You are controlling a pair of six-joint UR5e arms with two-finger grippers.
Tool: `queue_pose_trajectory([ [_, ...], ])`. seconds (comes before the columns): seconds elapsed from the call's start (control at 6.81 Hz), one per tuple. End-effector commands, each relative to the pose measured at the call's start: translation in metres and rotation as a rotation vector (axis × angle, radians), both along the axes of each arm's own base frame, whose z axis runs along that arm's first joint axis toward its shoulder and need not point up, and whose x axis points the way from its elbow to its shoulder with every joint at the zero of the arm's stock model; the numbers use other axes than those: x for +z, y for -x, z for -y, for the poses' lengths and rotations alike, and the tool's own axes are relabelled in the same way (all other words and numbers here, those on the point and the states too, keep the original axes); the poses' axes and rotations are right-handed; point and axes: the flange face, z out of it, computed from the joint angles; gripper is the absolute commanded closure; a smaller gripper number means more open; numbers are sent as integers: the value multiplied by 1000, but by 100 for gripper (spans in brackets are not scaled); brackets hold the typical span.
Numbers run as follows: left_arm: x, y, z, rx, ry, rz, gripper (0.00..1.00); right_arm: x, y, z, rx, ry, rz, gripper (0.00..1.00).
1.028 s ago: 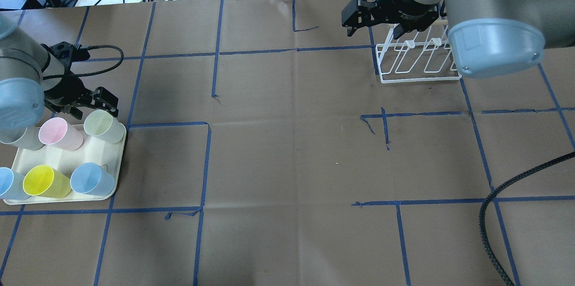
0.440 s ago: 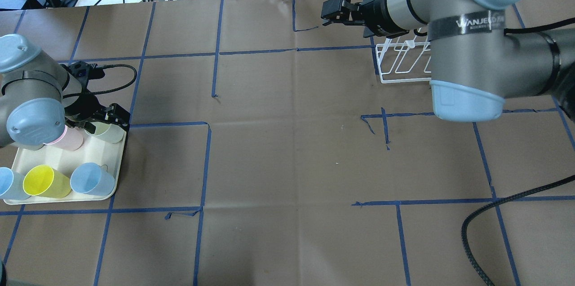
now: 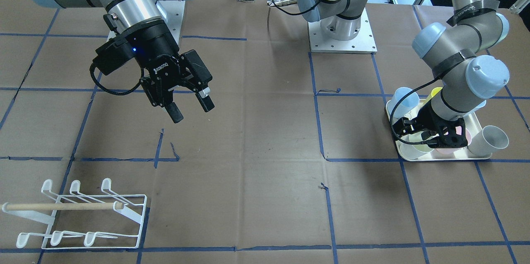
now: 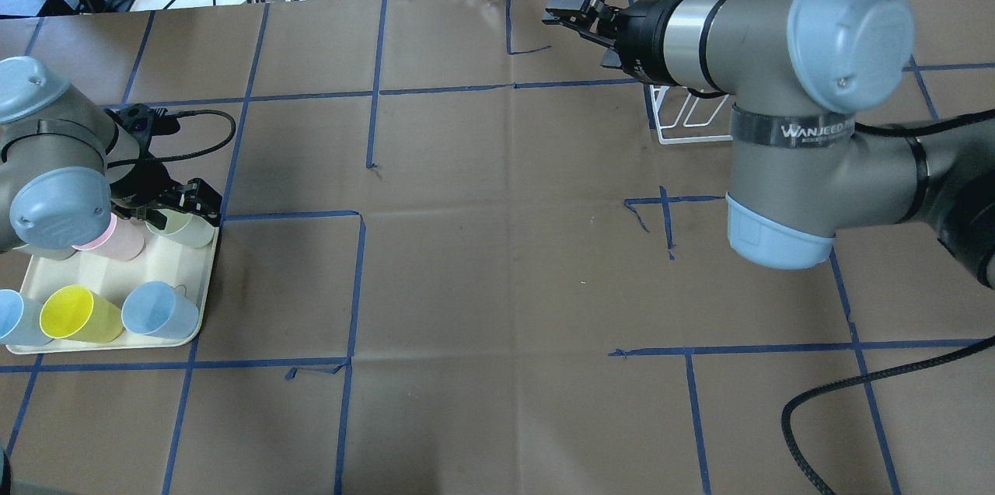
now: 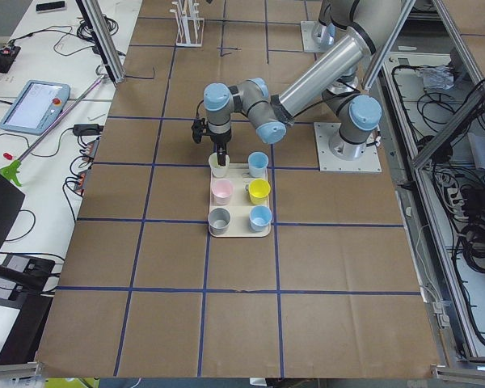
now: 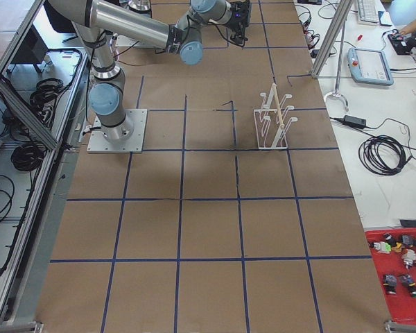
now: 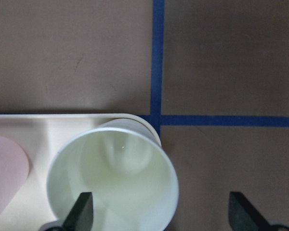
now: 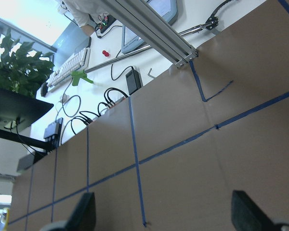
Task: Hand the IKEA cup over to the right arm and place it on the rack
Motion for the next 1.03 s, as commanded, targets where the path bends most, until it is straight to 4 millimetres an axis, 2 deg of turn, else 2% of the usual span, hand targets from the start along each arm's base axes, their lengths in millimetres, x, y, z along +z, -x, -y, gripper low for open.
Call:
queue_pose_trajectory([
  [0.0,1,-1,1,-29,3,3,79,-16,-1,-33,-100,64,207,0],
  [0.15,4,-1,1,-40,8,5,100,-14,-1,-35,-125,69,266,0],
  [0.29,6,-3,2,-40,13,8,100,-16,-2,-35,-136,49,290,0],
  [0.44,18,-7,8,-46,37,18,100,-16,-6,-37,-94,26,329,0],
  [0.59,38,-7,14,-52,58,31,100,-13,-7,-39,-130,-9,405,0],
  [0.88,86,-1,20,-69,42,19,100,-1,-6,-45,-127,75,449,0],
])
